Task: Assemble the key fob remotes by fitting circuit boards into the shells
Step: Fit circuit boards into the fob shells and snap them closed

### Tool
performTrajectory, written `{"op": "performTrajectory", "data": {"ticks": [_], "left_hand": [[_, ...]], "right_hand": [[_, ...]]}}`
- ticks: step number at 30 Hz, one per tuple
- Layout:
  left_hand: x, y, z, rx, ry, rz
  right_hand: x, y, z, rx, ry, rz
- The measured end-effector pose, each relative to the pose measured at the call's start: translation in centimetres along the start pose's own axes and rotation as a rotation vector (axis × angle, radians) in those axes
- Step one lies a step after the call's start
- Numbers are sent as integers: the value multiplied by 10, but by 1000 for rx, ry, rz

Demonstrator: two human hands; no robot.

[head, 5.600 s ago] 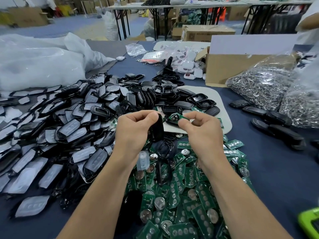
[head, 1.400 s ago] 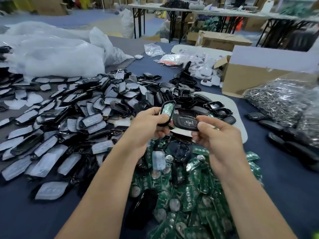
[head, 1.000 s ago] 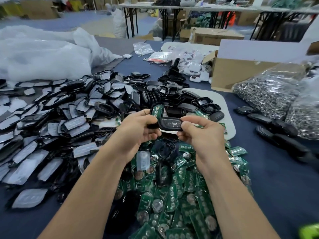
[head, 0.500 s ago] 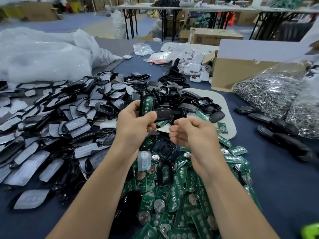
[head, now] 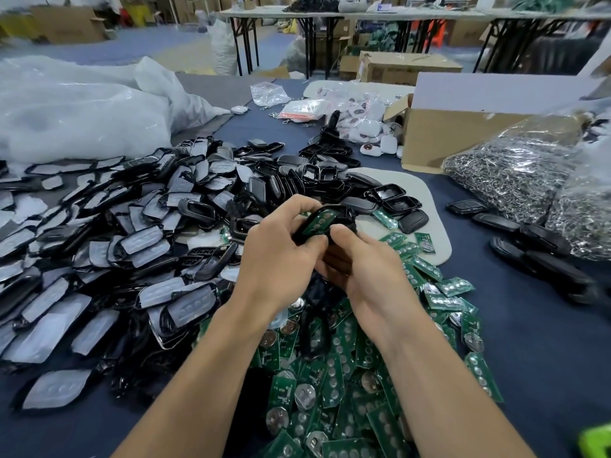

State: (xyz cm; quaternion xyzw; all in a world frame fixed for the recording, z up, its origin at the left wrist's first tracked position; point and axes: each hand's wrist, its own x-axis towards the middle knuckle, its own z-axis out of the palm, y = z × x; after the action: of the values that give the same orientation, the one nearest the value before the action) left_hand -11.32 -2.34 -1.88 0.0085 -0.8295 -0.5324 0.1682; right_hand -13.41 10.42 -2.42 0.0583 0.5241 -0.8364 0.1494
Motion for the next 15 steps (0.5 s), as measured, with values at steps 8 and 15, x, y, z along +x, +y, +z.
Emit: {"op": "performTrajectory", "data": {"ticks": [8, 15], "left_hand": [[0, 0, 1, -283, 5, -163], [6, -3, -1, -251, 198, -258]], "right_hand": [[3, -4, -7, 77, -9, 11], [2, -10, -10, 129, -114, 39]]}}
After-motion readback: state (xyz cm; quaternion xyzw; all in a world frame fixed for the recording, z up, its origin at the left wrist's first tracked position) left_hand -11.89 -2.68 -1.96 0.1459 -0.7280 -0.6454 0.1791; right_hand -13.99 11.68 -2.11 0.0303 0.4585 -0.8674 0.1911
